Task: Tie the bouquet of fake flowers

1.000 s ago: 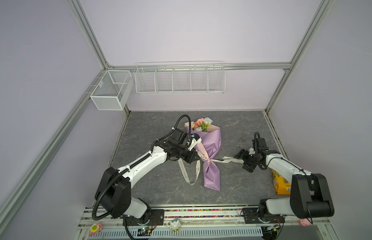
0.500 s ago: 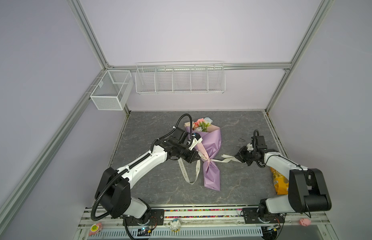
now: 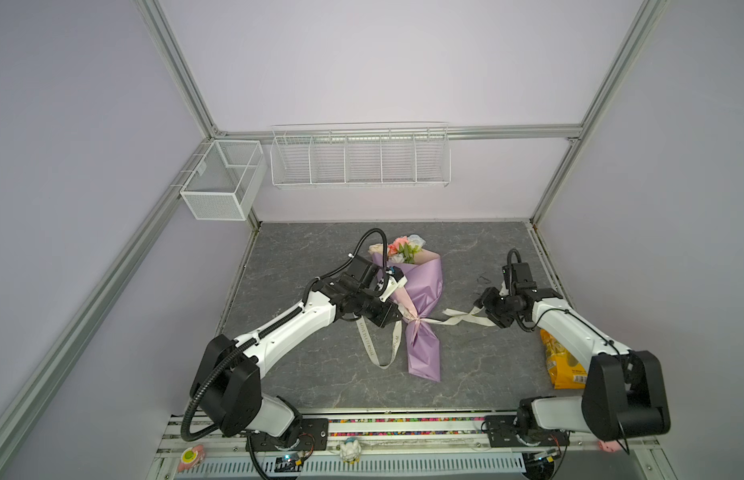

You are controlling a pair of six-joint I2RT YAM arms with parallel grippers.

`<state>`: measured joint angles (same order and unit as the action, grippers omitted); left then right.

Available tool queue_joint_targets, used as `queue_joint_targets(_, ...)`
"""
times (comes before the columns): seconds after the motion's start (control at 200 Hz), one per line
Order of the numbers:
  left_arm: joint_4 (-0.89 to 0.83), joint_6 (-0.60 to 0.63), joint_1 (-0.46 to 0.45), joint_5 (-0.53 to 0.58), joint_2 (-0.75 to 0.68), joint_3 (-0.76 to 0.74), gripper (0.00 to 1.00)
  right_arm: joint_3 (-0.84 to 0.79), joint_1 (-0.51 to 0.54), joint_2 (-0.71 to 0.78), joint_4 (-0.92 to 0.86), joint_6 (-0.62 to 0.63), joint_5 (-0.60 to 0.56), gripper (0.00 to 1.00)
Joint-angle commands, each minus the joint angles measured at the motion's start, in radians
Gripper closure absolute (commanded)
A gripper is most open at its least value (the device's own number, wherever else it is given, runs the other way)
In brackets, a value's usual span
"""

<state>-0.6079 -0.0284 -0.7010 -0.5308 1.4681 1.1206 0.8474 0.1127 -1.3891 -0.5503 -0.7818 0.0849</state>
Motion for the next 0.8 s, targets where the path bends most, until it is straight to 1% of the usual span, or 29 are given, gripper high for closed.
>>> queue_joint_targets(0.0, -0.024, 0.025, -0.005, 0.011, -0.023, 0.016, 1.00, 0.024, -0.020, -0.023, -0.135, 0.102, -0.152, 0.37)
queue_joint_targets(0.145, -0.026, 0.027, -0.006, 0.014, -0.038, 0.009, 1.00, 0.025, -0.050, -0.056, -0.143, 0.149, -0.178, 0.37)
queue_joint_targets(0.285, -0.021, 0.024, -0.006, 0.012, -0.042, 0.005, 1.00, 0.040, -0.065, -0.103, -0.121, 0.179, -0.130, 0.37)
queue_joint_targets(0.565, -0.011, 0.016, -0.009, 0.006, -0.043, 0.000, 1.00, 0.101, -0.067, -0.204, -0.118, 0.219, -0.110, 0.37)
queue_joint_targets(0.705, -0.006, 0.014, -0.009, 0.004, -0.045, -0.004, 1.00, 0.104, -0.066, -0.222, -0.120, 0.221, -0.130, 0.39)
queue_joint_targets(0.795, -0.011, 0.018, -0.009, 0.004, -0.044, -0.001, 1.00, 0.121, -0.066, -0.260, -0.134, 0.234, -0.145, 0.40)
